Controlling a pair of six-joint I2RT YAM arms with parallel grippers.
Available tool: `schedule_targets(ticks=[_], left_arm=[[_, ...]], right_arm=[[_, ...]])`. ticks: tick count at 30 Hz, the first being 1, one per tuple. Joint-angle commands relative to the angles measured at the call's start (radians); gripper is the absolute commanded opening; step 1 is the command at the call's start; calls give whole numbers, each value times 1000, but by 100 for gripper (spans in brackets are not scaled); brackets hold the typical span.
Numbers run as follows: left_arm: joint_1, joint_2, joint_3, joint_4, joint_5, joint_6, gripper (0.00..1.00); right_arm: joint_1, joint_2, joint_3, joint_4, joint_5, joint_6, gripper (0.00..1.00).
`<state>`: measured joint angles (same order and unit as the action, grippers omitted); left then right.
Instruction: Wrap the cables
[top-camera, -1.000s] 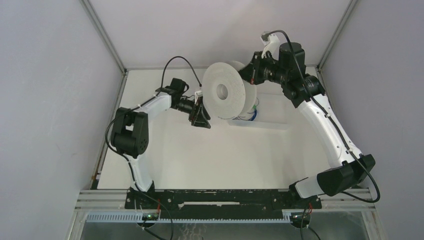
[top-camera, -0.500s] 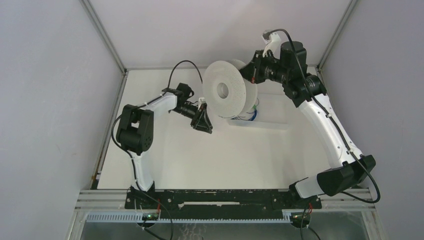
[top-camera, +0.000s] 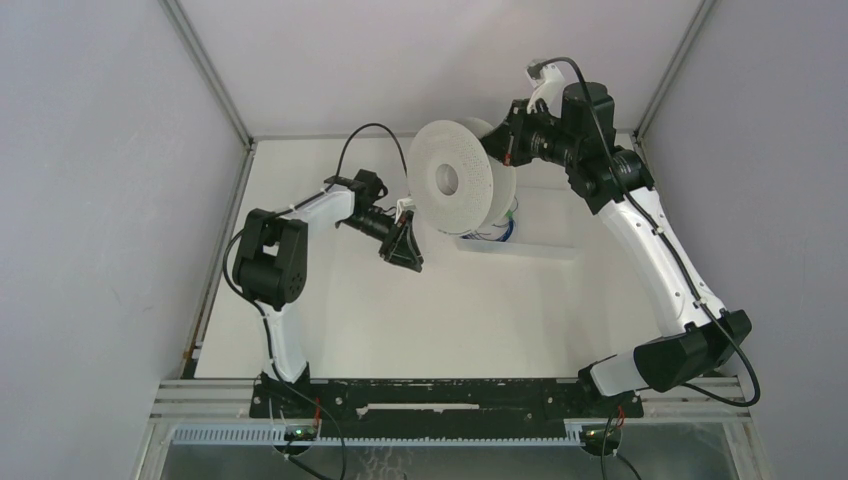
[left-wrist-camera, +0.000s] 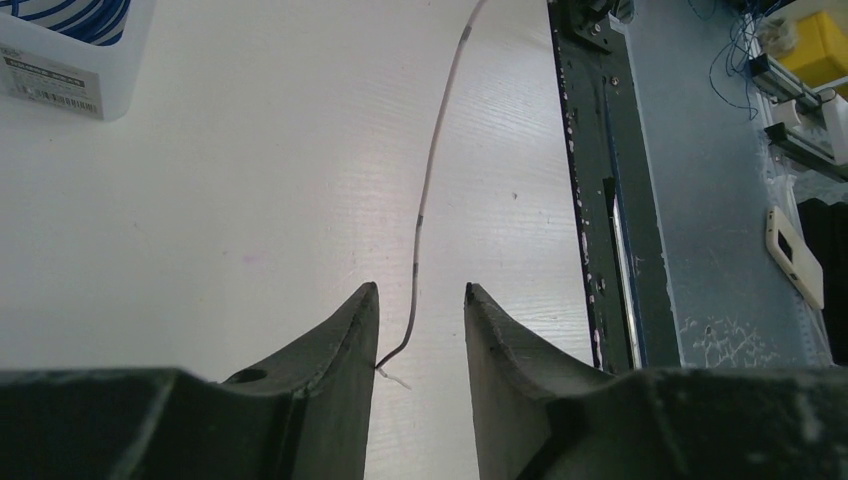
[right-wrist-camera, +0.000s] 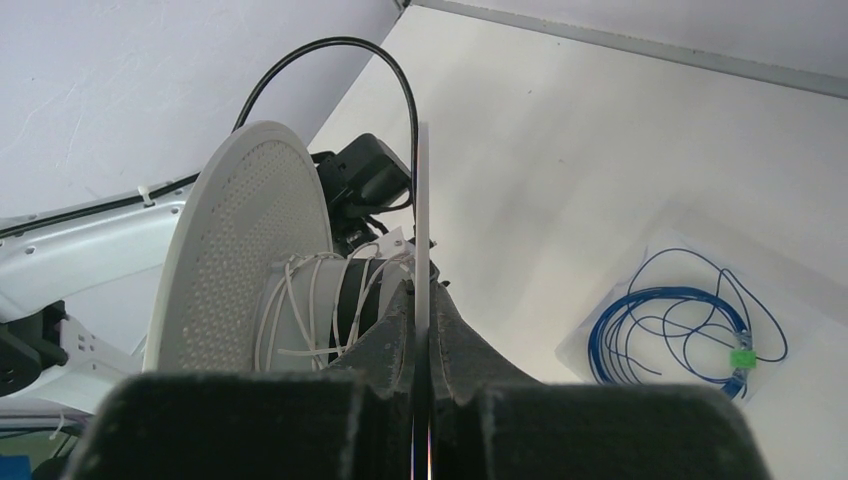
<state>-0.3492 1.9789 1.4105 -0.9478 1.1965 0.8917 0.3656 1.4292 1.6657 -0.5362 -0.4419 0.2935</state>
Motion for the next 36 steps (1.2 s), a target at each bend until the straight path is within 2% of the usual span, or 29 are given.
schedule_targets(ticks=[1,5,10,15,21,25,34,36], left_arm=[[0,-2,54,-21,10,35,39],[0,0,63,-47,5,49,32],[1,-6,63,-99,16,88,1],[-10,-40,-2,-102,54,106,0],[-48,-85,-25,-101,29,76,0],[-66,-117,-34,-83,18,39,0],[-128,-249,-75,199,-172,-320,0],[-172,-283,-91,257,-241,-382,0]], right_arm=[[-8,-23,32,93,5,17,0],[-12,-26,21,99,6,17,0],[-17,-25,21,93,77,21,0],[-28,2,65,57,229,65,0],[-29,57,95,25,456,98,0],[-42,104,115,11,554,104,0],[-47,201,157,-10,627,66,0],[-47,213,155,-12,638,63,0]])
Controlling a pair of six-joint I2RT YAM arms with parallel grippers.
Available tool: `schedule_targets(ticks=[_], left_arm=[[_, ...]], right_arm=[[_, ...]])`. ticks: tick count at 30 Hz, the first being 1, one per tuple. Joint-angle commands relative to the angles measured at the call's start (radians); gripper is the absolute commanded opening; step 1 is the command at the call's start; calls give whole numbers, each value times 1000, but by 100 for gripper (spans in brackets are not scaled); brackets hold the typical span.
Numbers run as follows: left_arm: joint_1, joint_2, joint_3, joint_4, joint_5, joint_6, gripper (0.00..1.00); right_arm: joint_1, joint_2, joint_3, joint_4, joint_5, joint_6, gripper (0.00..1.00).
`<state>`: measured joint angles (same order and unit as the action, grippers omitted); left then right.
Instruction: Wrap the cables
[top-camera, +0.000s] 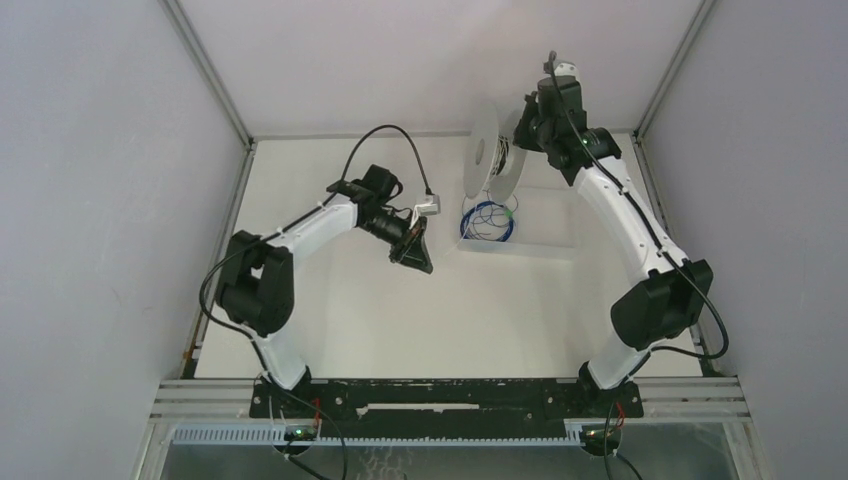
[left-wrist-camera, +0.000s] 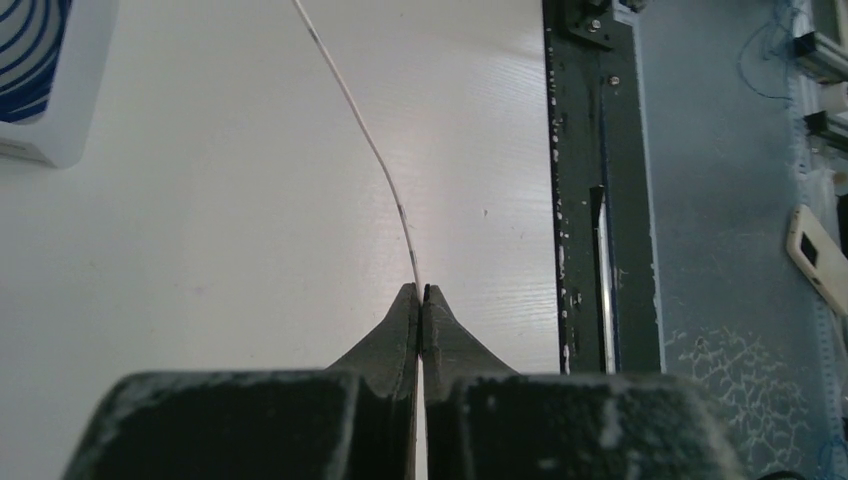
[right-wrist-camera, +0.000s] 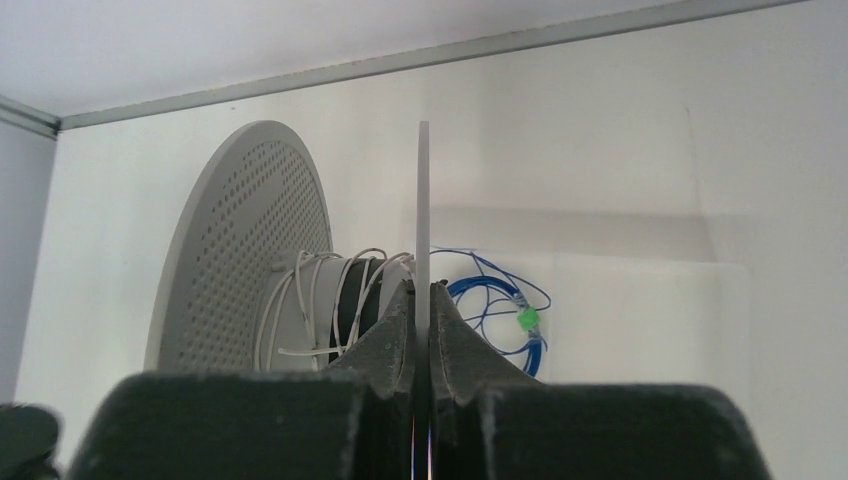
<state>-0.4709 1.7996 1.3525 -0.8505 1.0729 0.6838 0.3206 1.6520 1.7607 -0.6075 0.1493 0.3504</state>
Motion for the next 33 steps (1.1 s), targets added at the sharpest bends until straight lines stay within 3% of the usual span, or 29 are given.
schedule_targets(ticks=[1,6,12,19,33], left_arm=[[-66,-118,-36,177,-150,-194,1],[-158,-145,34,162,-291,-261,1],[-207,-167,195,99,-319,-316,0],[-210,-187,376,50,-407,-348,0],[-141,-206,492,72,-564,-417,0]], right_arm=[[-1,-4,59,59,50,5,0],[28,21,36,77,94,-22,0],[71,24,-39,127,134,-66,0],[131,23,-118,169,148,-122,0],[240,-47,-259,268,113,-240,0]])
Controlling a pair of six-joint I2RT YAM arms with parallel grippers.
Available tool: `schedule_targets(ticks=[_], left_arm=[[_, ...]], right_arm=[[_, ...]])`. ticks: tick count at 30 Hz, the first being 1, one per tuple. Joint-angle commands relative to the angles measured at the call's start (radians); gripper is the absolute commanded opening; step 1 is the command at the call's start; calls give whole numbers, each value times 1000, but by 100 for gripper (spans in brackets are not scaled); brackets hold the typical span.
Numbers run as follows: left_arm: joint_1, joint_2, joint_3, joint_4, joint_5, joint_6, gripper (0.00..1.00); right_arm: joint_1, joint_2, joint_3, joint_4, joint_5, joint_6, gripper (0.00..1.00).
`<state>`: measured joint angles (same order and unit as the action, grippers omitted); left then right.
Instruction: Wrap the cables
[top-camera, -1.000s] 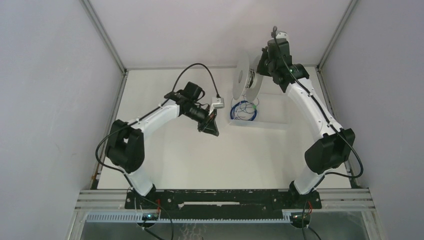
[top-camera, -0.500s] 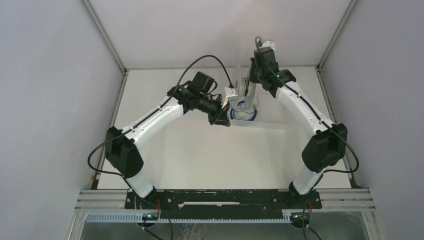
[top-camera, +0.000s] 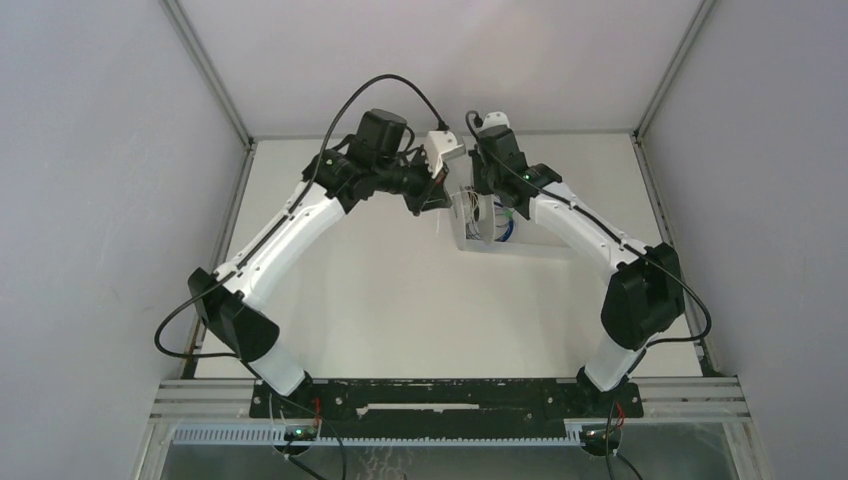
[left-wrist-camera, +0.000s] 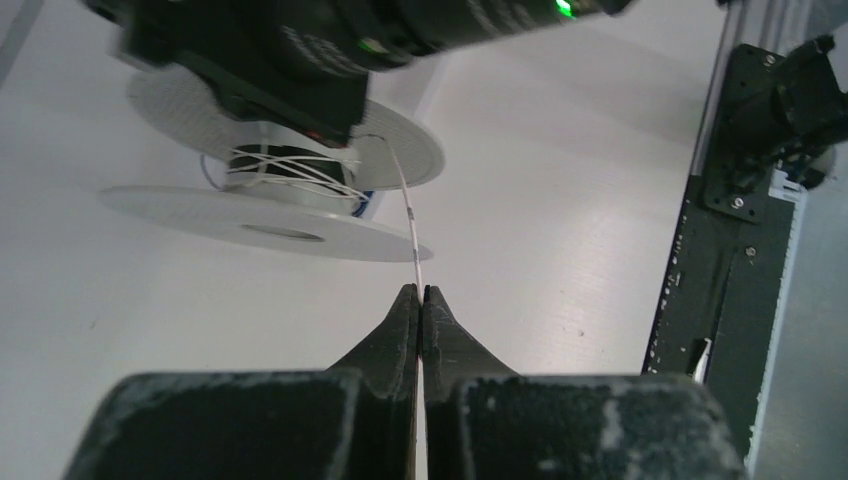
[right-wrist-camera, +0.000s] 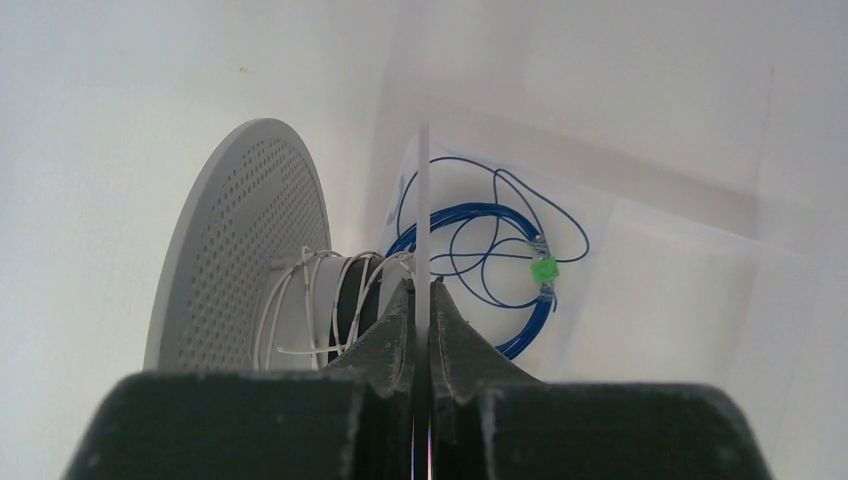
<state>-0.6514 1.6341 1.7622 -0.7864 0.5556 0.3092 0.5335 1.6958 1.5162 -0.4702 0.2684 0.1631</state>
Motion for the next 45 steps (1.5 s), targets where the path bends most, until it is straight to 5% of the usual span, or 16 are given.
schedule_targets(ticks=[1,13,24,45], left_arm=[[50,-42,86,8,-51,-49,0],[194,-91,69,60,15,-141,0],[287,-87,58,123,3,-215,0],[370,-13,-102,168,-36,4,0]], right_arm=[[32,-98,-26,141,-5,-61,0],[71,-132,-87,189,-24,-116,0],[89,-164,-118,204,-206,-197,0],[15,-295,-86,129,-692,-176,0]])
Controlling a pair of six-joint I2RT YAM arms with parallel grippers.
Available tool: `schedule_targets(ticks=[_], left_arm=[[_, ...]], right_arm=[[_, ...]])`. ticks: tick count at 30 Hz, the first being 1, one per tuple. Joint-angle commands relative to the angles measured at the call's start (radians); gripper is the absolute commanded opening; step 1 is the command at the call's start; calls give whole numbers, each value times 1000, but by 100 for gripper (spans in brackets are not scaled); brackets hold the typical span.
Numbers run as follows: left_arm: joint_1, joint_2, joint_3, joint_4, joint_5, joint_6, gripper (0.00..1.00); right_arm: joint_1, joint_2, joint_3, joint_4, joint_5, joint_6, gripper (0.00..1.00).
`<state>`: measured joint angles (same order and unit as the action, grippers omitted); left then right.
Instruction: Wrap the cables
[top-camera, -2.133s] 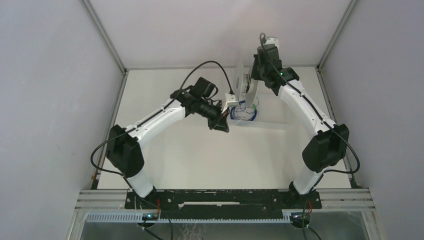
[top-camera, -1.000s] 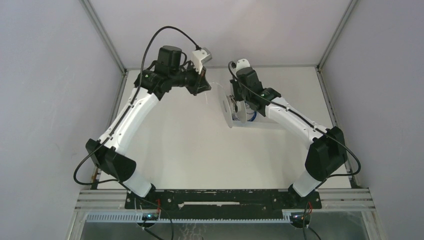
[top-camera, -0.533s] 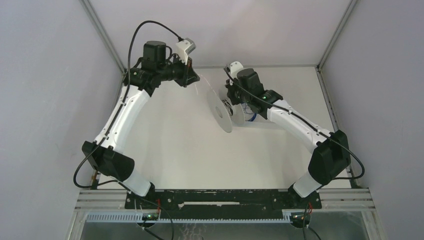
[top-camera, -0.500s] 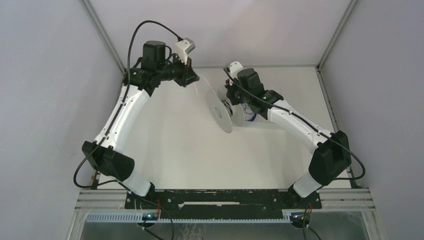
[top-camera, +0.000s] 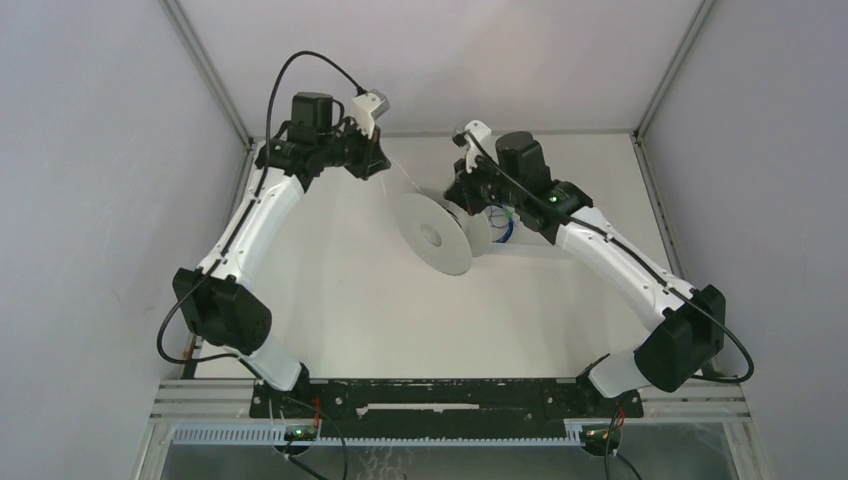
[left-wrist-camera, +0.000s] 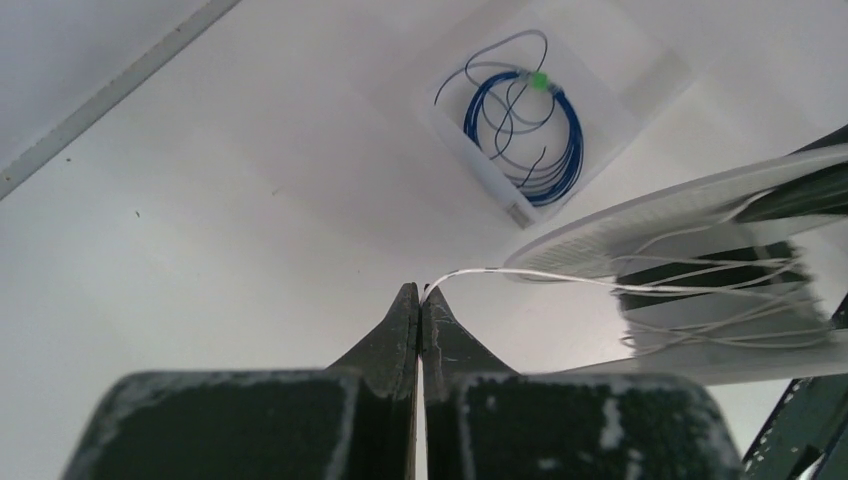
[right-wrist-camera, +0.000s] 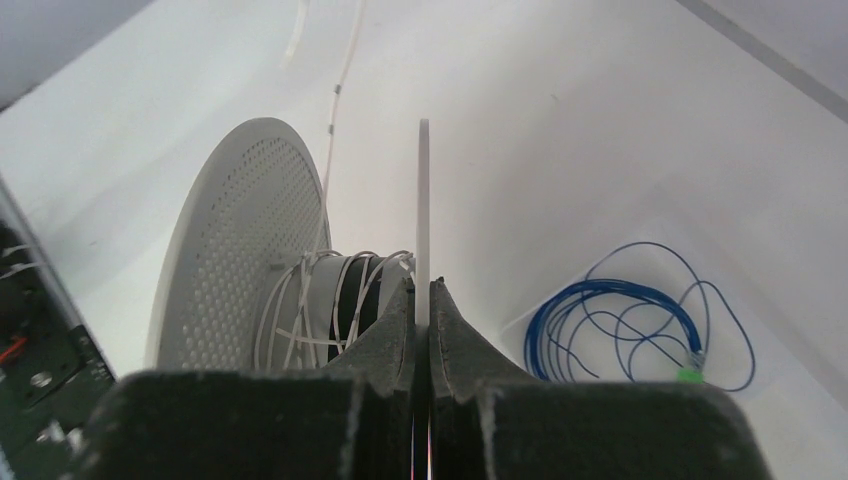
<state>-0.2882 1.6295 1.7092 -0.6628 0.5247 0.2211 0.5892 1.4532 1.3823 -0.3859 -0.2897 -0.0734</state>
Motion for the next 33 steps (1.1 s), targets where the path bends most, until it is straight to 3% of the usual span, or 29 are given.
schedule_targets(ticks=[1,8,13,22,33], left_arm=[[7,-12,-66,50,1,100,0],[7,-41,-217,146,67,95,0],[6,-47,-318,257,138,11,0],[6,-79,-479,461,208,-160,0],[-27,-92,-572,579,252,-223,0]], right_arm=[[-52,-51,55,45,-150,76,0],[-114,-39,104,58,-220,195,0],[-152,-27,129,83,-231,302,0],[-204,-6,141,111,-129,447,0],[-276,47,184,78,-24,617,0]])
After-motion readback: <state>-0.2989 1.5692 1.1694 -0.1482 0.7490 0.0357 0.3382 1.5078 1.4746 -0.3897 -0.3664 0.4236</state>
